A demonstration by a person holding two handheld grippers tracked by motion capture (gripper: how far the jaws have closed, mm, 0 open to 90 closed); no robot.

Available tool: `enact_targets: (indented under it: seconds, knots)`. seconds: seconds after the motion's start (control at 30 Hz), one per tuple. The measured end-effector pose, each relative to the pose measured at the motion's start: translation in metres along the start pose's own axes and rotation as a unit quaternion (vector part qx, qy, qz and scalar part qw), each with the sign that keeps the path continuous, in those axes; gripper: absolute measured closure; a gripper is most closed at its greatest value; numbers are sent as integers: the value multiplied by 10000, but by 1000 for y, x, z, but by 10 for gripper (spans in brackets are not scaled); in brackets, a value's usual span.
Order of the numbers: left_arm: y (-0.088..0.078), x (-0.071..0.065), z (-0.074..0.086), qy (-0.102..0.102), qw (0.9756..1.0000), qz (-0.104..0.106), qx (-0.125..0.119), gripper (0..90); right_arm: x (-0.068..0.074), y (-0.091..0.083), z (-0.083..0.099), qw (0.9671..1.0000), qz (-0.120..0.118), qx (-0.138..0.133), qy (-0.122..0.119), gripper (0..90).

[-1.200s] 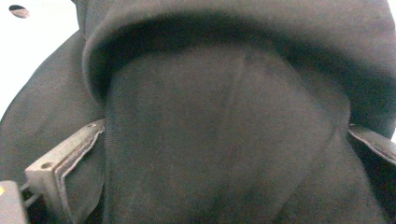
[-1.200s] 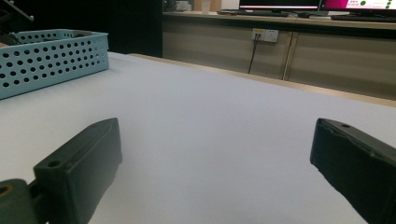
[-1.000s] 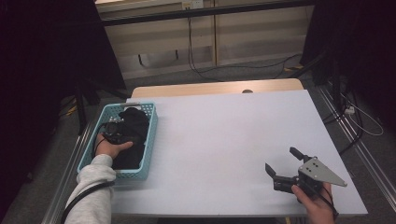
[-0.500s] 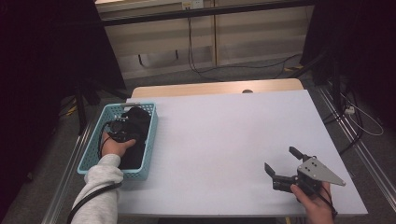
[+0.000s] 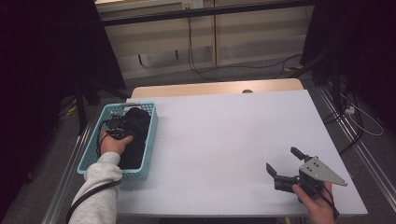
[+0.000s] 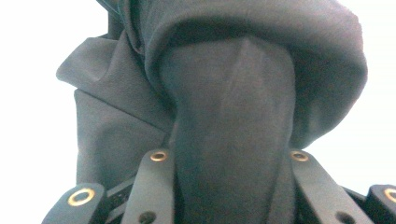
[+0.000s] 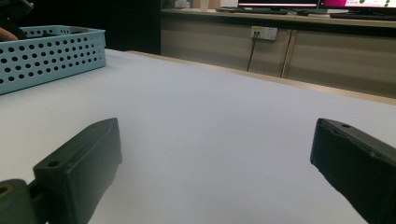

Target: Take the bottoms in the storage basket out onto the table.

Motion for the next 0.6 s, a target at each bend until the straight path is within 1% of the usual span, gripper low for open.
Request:
enact_targets:
  seconds: [0.03,0.07,0.13,0.2,0.27,0.3,0.33,0.37,0.4,0.43,0.47,0.5,0.53,0.6]
  knots:
    - [-2,1,-1,-195,9998,71,-67,690,0,1,0,10000,-13,5,-11,10]
    - [-2,1,-1,-195,9998,71,-67,696,0,1,0,10000,-13,5,-11,10]
    - [-8,2,-5,-333,9994,123,-57,704,2,1,-1,10000,-55,-9,-21,10]
    - [-16,3,-10,-338,9994,105,-59,706,2,1,-1,10000,-65,-23,-9,10]
    - [-26,1,-17,-354,9992,194,-19,709,3,3,-2,10000,-66,-32,3,10]
    - [-31,0,-21,-346,9992,200,-37,710,3,4,-1,10000,-79,-5,10,10]
    - [-42,-1,-28,-330,9991,263,0,712,4,5,-1,9999,-105,-16,-13,10]
    - [-42,-1,-28,-330,9991,263,0,712,4,5,-1,9999,-105,-16,-13,10]
    - [-53,-1,-35,-343,9991,253,34,713,5,5,-2,9999,-116,-41,-23,10]
    - [-53,-1,-35,-343,9991,253,34,713,5,5,-2,9999,-116,-41,-23,10]
    - [-58,-1,-38,-387,9988,282,55,713,5,6,-3,9999,-113,-51,-17,10]
    - [-63,0,-41,-391,9988,287,37,714,5,6,-3,9999,-118,-48,-10,10]
    - [-73,0,-47,-380,9988,310,15,715,5,7,-2,9999,-143,-33,-13,10]
    - [-82,-1,-52,-380,9988,318,-13,715,6,7,-2,9999,-149,-33,-9,10]
Point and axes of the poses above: each handheld gripper's, and its own axes: y roughly forward along the jaws, z roughly out of its underside, x roughly to its left, the point moved 7 cm from there along y, roughly forward along the jaws, and after that the axes turned 1 degree about -y, right-handed, at the moved point
